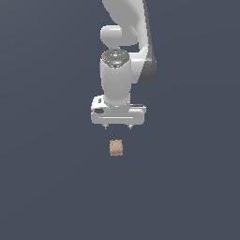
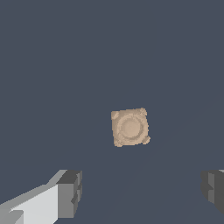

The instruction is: Pick up the object and move it to a goal position.

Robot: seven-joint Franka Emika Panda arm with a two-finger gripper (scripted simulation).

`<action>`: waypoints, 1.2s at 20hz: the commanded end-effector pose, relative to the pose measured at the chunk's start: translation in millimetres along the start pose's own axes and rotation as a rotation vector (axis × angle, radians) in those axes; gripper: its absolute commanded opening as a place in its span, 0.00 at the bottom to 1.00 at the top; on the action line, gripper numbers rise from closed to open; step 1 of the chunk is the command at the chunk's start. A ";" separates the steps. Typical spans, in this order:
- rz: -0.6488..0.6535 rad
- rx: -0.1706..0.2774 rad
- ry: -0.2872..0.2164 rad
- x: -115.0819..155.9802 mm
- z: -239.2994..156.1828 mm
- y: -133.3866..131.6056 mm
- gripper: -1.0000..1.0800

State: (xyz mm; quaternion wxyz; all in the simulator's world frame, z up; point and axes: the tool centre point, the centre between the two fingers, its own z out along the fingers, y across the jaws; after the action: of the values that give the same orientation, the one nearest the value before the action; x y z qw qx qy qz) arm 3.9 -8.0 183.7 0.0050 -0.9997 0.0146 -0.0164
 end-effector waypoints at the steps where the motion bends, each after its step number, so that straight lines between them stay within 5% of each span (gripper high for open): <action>1: 0.000 0.000 0.000 0.0 0.0 0.0 0.96; 10: -0.022 0.000 0.051 15.5 -17.1 -3.2 0.96; 24: -0.055 -0.006 0.016 20.0 27.7 3.0 0.96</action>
State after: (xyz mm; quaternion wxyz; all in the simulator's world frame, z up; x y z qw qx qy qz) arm 23.9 -10.0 166.6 0.0017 -0.9995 -0.0094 -0.0285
